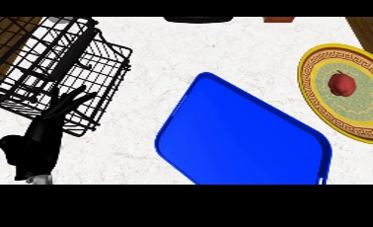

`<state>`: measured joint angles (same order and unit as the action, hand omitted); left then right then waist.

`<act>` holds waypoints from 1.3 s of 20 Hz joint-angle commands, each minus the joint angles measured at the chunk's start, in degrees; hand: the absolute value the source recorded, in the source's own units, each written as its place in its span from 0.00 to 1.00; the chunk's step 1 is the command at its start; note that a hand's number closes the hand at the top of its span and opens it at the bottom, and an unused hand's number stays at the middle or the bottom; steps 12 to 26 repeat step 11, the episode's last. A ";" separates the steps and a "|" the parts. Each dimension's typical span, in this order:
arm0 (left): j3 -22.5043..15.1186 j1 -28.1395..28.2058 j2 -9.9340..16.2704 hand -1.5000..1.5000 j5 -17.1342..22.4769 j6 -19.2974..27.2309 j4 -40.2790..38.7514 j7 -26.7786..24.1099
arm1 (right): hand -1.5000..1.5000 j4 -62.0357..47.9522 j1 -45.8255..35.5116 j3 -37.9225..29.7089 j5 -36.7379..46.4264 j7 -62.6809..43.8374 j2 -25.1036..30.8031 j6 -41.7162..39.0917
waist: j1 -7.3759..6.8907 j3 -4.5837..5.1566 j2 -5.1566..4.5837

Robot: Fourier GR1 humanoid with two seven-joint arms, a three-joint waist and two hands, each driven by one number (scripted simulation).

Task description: Pick the bell pepper from the tray and place it in the plate

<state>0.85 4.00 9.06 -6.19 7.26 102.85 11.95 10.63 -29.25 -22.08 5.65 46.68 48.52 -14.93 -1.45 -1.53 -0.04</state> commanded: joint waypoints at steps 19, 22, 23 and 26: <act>-1.45 0.10 -2.44 0.50 1.48 -2.48 -8.14 2.89 | 0.00 -3.09 0.86 -1.25 0.21 -0.22 3.10 4.75 | -0.07 1.06 -1.90; -1.45 0.10 -2.44 0.50 1.48 -2.48 -8.14 2.89 | 0.00 -3.09 0.86 -1.25 0.21 -0.22 3.10 4.75 | -0.07 1.06 -1.90; -1.45 0.10 -2.44 0.50 1.48 -2.48 -8.14 2.89 | 0.00 -3.09 0.86 -1.25 0.21 -0.22 3.10 4.75 | -0.07 1.06 -1.90; -1.45 0.10 -2.44 0.50 1.48 -2.48 -8.14 2.89 | 0.00 -3.09 0.86 -1.25 0.21 -0.22 3.10 4.75 | -0.07 1.06 -1.90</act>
